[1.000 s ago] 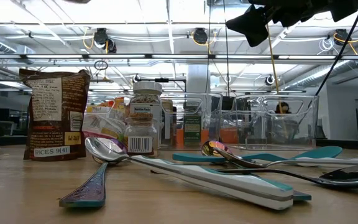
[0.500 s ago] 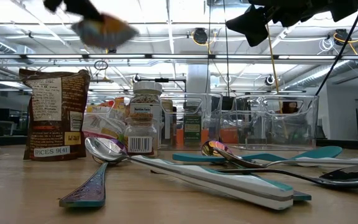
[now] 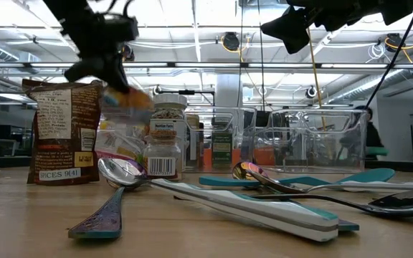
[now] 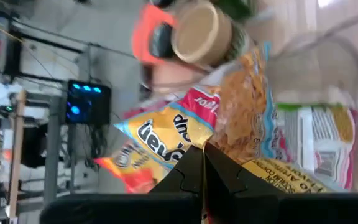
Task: Pick & Place Food Item
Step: Put the blue noodle pack into the left transparent bin
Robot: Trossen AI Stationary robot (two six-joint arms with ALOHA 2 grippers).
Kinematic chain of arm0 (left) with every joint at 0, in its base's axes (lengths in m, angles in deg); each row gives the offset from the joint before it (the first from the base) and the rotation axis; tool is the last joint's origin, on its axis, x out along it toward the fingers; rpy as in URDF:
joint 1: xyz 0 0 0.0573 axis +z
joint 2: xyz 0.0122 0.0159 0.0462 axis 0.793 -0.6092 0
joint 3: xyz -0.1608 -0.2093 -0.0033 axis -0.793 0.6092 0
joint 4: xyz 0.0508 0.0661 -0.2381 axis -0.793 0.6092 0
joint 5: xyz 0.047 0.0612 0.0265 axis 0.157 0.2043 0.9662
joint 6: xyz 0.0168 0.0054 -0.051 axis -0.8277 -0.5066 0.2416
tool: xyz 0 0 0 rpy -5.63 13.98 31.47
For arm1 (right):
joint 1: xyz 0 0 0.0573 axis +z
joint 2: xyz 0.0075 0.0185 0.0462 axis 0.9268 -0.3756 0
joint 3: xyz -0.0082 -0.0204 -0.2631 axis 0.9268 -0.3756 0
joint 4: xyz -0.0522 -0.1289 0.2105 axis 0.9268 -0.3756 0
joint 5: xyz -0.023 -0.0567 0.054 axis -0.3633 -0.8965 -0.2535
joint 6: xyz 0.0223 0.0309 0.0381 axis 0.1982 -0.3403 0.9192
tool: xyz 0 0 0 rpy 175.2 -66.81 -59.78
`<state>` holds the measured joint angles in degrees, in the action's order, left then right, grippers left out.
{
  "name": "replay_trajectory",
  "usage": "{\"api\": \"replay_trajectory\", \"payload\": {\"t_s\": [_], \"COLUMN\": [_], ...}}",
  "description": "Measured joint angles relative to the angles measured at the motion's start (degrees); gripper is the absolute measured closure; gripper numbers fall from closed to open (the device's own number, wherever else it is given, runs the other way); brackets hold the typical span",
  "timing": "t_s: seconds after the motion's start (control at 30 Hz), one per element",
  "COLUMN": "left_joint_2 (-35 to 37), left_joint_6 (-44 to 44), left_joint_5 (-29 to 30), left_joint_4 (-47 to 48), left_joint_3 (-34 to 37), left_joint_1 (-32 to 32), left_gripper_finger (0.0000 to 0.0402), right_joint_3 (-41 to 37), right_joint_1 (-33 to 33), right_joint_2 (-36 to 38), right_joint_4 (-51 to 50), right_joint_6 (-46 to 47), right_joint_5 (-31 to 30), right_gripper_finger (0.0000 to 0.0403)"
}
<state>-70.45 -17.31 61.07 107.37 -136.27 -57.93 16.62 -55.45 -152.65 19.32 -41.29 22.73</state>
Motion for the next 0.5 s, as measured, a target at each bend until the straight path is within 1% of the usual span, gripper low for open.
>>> {"api": "replay_trajectory", "payload": {"t_s": [0.1,0.2,0.33,0.5], "left_joint_2": [-2.68,-4.21,-4.58,-4.62], "left_joint_6": [0.00,0.12,1.16,4.26], "left_joint_5": [-1.40,-5.49,-9.27,-14.91], "left_joint_4": [0.08,0.06,-0.32,-1.23], "left_joint_3": [1.04,1.95,3.05,3.16], "left_joint_1": [1.77,3.25,3.85,3.84], "left_gripper_finger": [0.0397,0.0398,0.0392,0.0398], "right_joint_3": [0.00,0.00,0.00,0.00], "right_joint_1": [0.00,0.00,0.00,0.00], "right_joint_2": [0.02,0.02,0.02,0.02], "right_joint_4": [-0.03,-0.03,-0.09,-0.06], "right_joint_6": [0.01,-0.02,-0.02,-0.19], "right_joint_5": [0.00,0.01,0.02,0.01], "right_gripper_finger": [0.0138,0.0138,0.0138,0.0138]}}
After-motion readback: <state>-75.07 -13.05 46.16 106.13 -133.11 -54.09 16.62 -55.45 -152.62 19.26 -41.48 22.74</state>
